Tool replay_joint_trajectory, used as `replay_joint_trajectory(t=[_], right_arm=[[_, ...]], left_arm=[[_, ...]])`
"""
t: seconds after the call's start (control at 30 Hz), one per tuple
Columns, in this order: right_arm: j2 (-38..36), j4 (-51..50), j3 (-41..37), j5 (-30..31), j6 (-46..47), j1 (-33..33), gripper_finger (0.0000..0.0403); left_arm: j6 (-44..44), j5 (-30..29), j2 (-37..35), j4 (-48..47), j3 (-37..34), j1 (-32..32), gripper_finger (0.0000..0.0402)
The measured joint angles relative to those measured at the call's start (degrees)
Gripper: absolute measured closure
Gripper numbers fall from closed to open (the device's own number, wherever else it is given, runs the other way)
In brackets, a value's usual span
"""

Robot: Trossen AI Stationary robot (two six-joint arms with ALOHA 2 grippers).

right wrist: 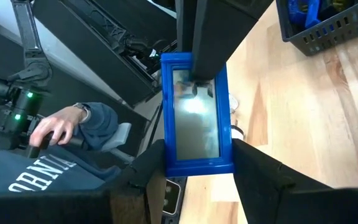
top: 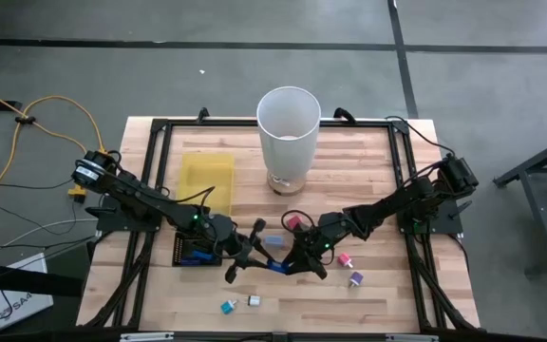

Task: Pick & Place Office items
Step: Put the blue digital clock into the black bin

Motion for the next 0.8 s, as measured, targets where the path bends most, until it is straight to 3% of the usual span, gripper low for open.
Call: replay_joint_trajectory(t=[0.43, 0.8], right_arm=[[0.0, 0.5, 0.0, 1.3, 0.0, 0.0, 0.0256], [0.0, 0.9, 0.0, 2.1, 0.4, 0.0, 0.0256]], left_arm=[[0.0, -0.6, 0.0, 0.3, 0.0, 0.0, 0.0302], [3.0, 0.0, 0.0, 0.3, 0.0, 0.0, 0.0339]])
